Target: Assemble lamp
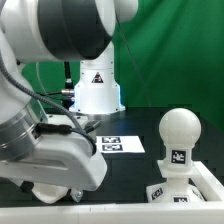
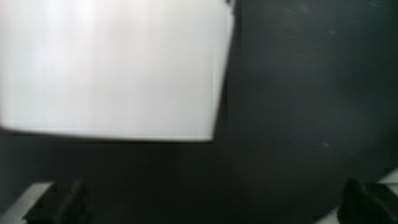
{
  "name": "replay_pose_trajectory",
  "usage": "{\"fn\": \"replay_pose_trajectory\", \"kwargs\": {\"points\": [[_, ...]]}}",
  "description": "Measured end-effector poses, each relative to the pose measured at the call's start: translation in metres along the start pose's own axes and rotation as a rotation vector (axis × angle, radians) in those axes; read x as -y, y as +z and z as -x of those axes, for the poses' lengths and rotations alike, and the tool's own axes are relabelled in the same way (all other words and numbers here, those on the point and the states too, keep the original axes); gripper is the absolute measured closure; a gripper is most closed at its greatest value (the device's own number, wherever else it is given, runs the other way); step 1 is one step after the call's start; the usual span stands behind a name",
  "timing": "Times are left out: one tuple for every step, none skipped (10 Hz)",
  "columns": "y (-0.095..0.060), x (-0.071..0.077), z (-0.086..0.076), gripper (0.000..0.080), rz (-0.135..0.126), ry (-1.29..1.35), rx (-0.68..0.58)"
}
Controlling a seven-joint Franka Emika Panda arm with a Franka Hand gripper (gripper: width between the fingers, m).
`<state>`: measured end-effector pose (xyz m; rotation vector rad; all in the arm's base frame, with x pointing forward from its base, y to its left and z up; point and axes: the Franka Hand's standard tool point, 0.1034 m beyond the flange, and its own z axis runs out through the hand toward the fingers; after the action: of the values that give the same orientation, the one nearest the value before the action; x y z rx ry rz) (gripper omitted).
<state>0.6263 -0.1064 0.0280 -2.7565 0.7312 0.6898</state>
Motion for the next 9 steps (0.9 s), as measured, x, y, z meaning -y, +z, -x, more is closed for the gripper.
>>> {"fn": "replay_pose_trajectory", "kwargs": {"points": [[0.002,-0.004,0.007,0.0101,-0.014,0.011,0.04],[-0.001,-0.01,0.019,0.0101,-0.05,0.027,0.111],[-0.004,-0.016,0.023,0.0101,-0.07,0.04,0.14],[-0.006,-0.016,0.025,0.0101,-0.083,0.045,0.147],[-0.005,-0.016,0.027,0.0101,-0.081,0.047,0.154],[-0.005,-0.017,0.026,0.0101,-0.08,0.048,0.153],[-0.005,-0.017,0.026,0.0101,-0.08,0.048,0.153],[-0.005,-0.017,0.026,0.0101,-0.08,0.048,0.153],[-0.005,-0.017,0.026,0.0101,-0.08,0.049,0.154]]}}
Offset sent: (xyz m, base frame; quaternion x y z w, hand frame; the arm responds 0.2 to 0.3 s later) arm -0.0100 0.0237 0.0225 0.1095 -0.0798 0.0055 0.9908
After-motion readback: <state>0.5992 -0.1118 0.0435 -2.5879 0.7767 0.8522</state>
